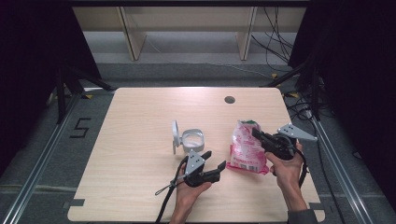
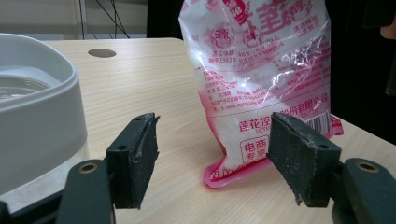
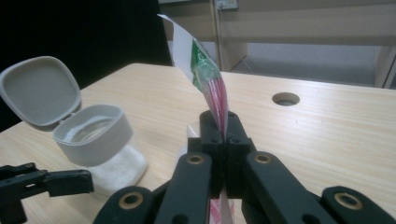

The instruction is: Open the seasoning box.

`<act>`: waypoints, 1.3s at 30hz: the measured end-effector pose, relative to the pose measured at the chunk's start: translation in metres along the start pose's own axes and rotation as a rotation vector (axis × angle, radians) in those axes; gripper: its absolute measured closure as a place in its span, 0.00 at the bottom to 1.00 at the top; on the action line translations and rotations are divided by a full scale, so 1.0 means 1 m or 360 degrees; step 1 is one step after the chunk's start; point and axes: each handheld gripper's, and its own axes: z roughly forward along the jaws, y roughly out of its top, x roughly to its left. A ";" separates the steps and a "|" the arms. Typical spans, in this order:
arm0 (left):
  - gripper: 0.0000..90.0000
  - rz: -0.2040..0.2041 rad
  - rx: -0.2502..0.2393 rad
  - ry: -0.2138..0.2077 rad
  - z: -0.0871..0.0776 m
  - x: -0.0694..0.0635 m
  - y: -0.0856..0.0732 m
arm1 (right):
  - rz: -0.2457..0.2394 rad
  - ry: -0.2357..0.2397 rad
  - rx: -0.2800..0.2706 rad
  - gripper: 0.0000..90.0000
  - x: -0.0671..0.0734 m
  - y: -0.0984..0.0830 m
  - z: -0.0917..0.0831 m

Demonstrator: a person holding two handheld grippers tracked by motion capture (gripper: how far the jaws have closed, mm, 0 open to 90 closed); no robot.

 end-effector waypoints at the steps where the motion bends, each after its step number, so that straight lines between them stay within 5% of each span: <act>1: 0.36 -0.0006 -0.0012 -0.0013 0.001 0.000 -0.001 | -0.0002 -0.0012 0.0016 1.00 -0.001 -0.001 0.000; 5: 0.36 -0.0005 0.0004 -0.0005 0.000 0.000 0.000 | -0.0044 -0.0045 0.0032 1.00 -0.008 -0.006 0.005; 8: 0.36 -0.0001 0.0010 -0.0006 0.000 0.000 0.000 | 0.0031 -0.0063 0.0062 1.00 -0.009 -0.009 0.008; 12: 0.36 0.0008 -0.0005 -0.0029 0.003 0.000 -0.001 | -0.0023 -0.0062 0.0082 1.00 -0.014 -0.013 0.012; 18: 0.35 0.0035 0.0021 -0.0030 0.001 0.000 -0.001 | 0.0024 -0.0047 0.0128 1.00 -0.012 -0.018 0.019; 21: 0.34 0.0039 0.0007 -0.0042 0.001 0.001 -0.001 | -0.0019 -0.0051 0.0167 1.00 -0.016 -0.023 0.022; 29: 0.34 0.0029 0.0022 -0.0036 0.001 0.000 -0.001 | 0.0098 -0.0102 0.0253 0.99 -0.024 -0.033 0.024; 33: 0.34 0.0038 0.0010 -0.0046 0.001 0.001 -0.001 | 0.0009 -0.0128 0.0239 0.99 -0.031 -0.035 0.026; 35: 0.34 0.0026 0.0022 -0.0037 0.000 0.000 -0.002 | 0.0054 -0.0105 0.0230 0.99 -0.030 -0.036 0.027; 39: 0.34 0.0030 0.0010 -0.0036 0.000 0.001 -0.002 | 0.0008 -0.0147 0.0279 0.98 -0.031 -0.035 0.026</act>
